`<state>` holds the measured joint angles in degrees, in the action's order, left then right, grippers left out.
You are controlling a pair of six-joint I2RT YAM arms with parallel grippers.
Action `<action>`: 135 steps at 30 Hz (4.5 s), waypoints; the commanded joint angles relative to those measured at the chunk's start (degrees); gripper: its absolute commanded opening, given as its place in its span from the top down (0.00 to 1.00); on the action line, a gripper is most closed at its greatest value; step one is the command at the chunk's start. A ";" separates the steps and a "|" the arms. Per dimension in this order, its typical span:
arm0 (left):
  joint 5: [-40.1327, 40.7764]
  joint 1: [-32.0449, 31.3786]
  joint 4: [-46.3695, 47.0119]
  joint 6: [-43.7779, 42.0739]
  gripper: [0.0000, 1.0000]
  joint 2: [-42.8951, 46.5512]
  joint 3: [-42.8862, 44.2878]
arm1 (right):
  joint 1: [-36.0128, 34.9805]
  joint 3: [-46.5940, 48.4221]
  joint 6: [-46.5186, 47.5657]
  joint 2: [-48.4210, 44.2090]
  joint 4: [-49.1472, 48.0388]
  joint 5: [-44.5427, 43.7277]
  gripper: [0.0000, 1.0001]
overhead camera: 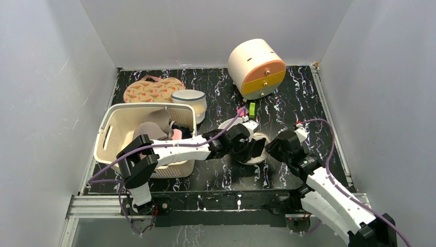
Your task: Unzip the laundry bag and remove the bra
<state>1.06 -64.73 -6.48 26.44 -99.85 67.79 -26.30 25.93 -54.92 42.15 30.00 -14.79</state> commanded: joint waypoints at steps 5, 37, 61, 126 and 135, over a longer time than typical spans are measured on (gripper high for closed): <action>-0.97 0.04 0.27 -0.21 0.66 1.09 2.58 | -0.24 -5.37 -3.63 -7.86 -0.15 -1.13 0.86; 7.58 -1.01 -0.81 -7.00 0.43 -16.58 17.60 | -0.21 -12.78 -0.81 -12.60 -3.28 5.28 1.00; 16.43 -1.17 -5.56 -12.64 0.67 -21.42 16.99 | -0.19 -12.99 -1.25 -14.02 -2.18 5.96 1.00; 6.49 0.88 33.89 -14.22 1.00 8.68 -3.27 | -0.24 3.34 9.02 -10.33 -7.92 15.05 0.86; 2.37 2.33 30.86 -8.82 1.00 9.79 1.78 | -0.24 -1.05 8.28 -7.52 -10.79 17.58 0.86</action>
<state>5.91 -63.02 23.27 14.83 -92.31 64.62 -26.30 26.70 -46.83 34.65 22.24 1.80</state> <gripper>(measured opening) 0.036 0.142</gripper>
